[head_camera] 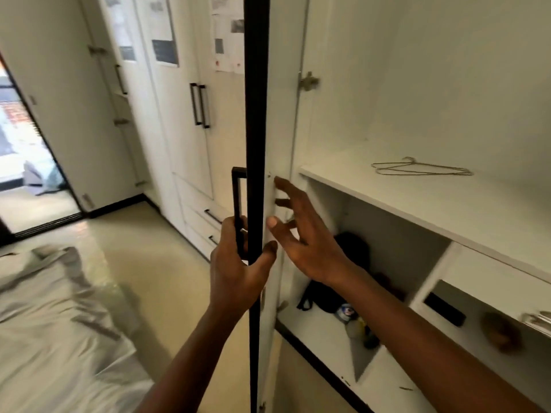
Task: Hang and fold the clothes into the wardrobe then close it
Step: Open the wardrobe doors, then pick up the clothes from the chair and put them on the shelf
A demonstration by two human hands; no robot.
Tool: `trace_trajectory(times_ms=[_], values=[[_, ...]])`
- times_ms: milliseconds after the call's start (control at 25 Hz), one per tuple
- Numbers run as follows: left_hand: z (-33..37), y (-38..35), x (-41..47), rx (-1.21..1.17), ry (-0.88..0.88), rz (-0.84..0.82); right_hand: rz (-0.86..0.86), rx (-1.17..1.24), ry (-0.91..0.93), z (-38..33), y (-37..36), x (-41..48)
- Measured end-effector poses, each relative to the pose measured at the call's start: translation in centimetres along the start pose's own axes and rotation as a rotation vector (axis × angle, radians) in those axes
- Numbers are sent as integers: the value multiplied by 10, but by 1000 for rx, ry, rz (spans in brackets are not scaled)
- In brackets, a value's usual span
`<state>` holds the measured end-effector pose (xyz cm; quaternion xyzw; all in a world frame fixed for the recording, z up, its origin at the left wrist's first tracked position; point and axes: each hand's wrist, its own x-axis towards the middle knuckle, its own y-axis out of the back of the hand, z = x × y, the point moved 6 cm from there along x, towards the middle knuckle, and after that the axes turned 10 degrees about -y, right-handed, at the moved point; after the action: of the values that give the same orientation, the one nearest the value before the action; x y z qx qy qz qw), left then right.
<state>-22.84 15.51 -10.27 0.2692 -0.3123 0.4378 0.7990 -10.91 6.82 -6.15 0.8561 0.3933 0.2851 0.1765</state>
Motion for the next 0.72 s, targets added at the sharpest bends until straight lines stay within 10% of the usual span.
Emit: trace_trajectory(times_ms=[720], values=[[-270, 180, 154, -147, 372, 227, 107, -938, 114, 18, -215, 223]])
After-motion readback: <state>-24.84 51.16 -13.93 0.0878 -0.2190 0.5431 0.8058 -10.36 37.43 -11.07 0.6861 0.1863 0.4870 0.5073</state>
